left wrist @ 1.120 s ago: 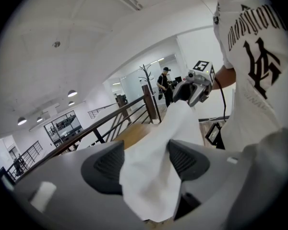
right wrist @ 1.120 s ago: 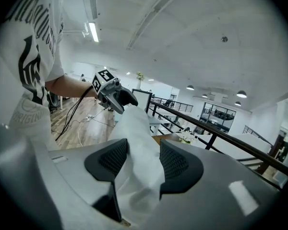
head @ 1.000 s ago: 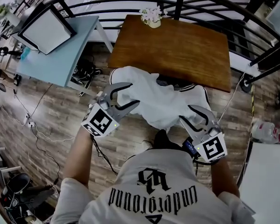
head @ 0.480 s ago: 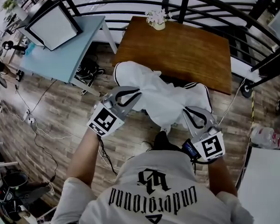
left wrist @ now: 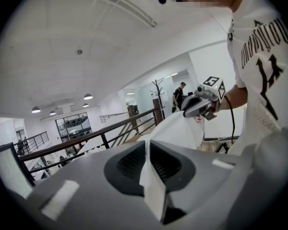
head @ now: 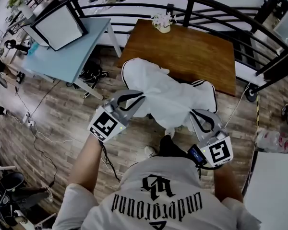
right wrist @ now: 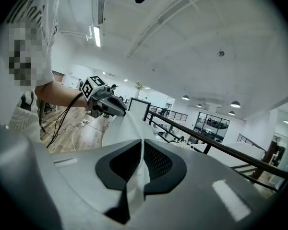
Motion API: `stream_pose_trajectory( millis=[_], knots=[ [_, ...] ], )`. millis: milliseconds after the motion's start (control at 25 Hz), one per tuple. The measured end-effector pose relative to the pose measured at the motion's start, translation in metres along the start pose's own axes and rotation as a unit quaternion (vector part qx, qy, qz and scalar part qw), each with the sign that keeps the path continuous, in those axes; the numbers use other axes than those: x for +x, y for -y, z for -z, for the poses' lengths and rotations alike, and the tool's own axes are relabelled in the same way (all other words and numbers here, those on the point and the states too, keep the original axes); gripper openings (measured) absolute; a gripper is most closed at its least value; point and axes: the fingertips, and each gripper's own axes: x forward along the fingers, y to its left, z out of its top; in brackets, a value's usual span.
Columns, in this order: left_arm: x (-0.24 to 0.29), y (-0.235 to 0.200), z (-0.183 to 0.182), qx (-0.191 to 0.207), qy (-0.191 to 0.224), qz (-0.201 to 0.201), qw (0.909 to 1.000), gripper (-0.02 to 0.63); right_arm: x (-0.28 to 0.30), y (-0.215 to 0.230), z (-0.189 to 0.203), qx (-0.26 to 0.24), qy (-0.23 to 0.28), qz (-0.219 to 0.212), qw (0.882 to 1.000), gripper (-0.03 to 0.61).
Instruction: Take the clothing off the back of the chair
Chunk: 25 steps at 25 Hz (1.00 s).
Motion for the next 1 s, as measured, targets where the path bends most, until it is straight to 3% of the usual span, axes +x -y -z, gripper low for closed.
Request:
stream_pose_trajectory(
  millis=[480, 680, 840, 1000],
  knots=[
    [-0.023, 0.051, -0.030, -0.030, 0.028, -0.009, 0.9991, 0.077, -0.050, -0.015, -0.005, 0.007, 0.035, 0.008, 0.999, 0.025],
    [-0.030, 0.068, -0.050, -0.063, 0.037, -0.042, 0.9964, 0.077, -0.070, -0.011, -0.013, 0.018, 0.051, 0.017, 0.998, 0.025],
    [-0.030, 0.080, -0.055, -0.043, 0.056, -0.063, 0.9955, 0.077, -0.090, -0.007, -0.019, 0.019, 0.069, 0.025, 0.997, 0.025],
    [-0.034, 0.101, -0.066, -0.052, 0.067, -0.080, 0.9932, 0.077, -0.111, -0.011, -0.017, 0.022, 0.076, 0.022, 0.997, 0.025]
  ],
)
